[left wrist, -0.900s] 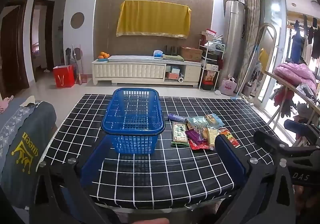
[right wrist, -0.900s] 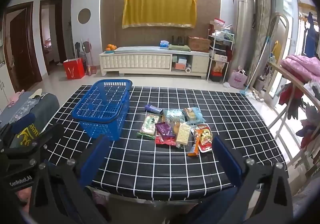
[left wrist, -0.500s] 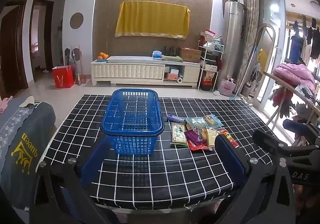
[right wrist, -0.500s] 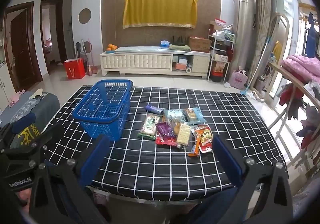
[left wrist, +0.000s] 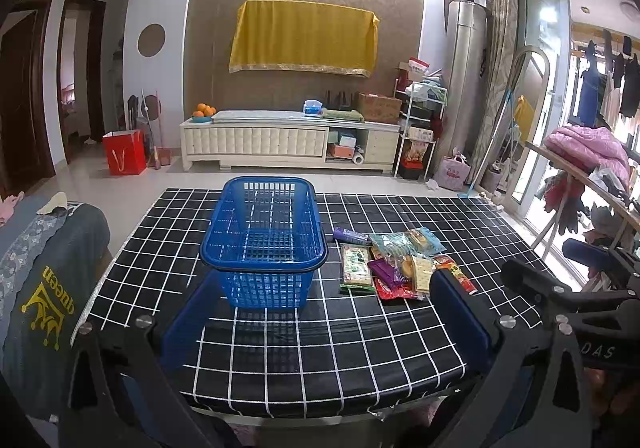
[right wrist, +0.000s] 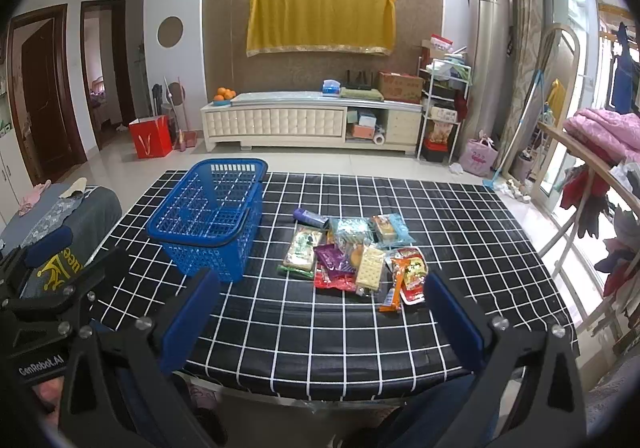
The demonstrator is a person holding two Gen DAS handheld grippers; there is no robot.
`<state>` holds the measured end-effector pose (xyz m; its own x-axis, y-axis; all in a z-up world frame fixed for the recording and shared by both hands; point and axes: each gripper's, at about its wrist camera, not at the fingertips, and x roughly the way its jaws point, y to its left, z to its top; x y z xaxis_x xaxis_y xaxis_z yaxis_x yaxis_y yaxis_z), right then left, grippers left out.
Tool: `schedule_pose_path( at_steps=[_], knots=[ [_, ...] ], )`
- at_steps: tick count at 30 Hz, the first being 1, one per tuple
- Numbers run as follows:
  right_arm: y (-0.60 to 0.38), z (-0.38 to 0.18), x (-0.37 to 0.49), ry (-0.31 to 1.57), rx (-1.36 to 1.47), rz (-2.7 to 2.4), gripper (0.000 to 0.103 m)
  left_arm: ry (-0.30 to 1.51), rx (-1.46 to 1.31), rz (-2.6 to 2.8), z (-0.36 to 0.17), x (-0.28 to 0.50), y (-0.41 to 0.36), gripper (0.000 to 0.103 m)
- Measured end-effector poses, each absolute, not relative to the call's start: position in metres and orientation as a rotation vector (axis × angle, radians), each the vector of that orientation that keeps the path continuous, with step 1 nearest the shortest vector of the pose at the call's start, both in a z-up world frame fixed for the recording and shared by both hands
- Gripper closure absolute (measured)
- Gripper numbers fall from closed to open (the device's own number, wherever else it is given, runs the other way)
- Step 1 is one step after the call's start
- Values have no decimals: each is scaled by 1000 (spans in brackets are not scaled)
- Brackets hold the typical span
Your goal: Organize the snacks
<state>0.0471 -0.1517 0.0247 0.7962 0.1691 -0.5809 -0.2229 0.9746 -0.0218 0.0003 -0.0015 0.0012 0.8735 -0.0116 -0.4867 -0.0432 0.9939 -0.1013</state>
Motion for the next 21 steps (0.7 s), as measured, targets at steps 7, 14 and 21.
schedule_pose_path(
  at_steps=[7,14,21],
  knots=[
    [-153,26,45,616,-89,215,0,510,-106,18,1,-1,-2,0],
    [-152,25,43,618,-87,222,0,507,-102,29,1,-2,-2,0],
    [-152,27,43,621,-86,224,0,515,-110,25,0,-3,1,0]
  ],
)
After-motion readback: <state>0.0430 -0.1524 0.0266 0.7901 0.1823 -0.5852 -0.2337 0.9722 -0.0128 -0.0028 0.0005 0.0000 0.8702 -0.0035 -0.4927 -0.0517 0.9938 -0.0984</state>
